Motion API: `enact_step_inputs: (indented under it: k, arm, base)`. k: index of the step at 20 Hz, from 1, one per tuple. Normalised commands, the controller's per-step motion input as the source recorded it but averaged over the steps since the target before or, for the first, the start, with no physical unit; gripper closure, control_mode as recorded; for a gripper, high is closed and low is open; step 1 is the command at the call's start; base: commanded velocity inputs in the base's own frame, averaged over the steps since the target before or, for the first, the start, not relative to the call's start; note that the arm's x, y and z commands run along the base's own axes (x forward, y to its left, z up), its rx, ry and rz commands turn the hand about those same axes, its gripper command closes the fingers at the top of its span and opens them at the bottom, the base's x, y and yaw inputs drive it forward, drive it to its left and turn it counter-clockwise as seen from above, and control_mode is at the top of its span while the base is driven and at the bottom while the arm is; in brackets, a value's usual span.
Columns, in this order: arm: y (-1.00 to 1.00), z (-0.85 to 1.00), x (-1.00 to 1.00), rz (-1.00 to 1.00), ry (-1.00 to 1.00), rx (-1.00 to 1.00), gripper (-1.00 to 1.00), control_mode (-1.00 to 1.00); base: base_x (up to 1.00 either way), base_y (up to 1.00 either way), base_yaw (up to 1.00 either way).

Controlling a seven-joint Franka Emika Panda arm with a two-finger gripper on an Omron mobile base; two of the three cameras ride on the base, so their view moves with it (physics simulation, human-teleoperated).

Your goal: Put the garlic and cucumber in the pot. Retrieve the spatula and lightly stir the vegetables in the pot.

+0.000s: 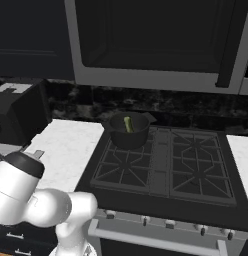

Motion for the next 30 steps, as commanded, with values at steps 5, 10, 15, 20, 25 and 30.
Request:
enact_step_inputs:
  k: [5,10,15,20,25,30]
  arm:
    - [0.23,0.0,0.16,0.0,0.0,0.02,-1.0,-1.0]
    - [0.33,0.0,0.08,0.0,0.02,0.0,-1.0,-1.0]
    - [0.22,-0.02,0.02,0.0,0.08,0.0,-1.0,-1.0]
    - [0.01,-0.35,0.0,0.0,0.13,0.0,-1.0,-1.0]
    - [0.0,-0.43,0.0,0.0,0.07,0.0,1.0,-1.0]
    - [0.0,-0.28,0.0,0.0,-0.03,-0.02,1.0,-1.0]
  base:
    - [0.0,0.0,0.0]
    - [0.0,0.0,0.0]
    - [0.0,0.0,0.0]
    - [0.0,0.0,0.0]
    - [0.0,0.0,0.0]
    - [0.0,0.0,0.0]
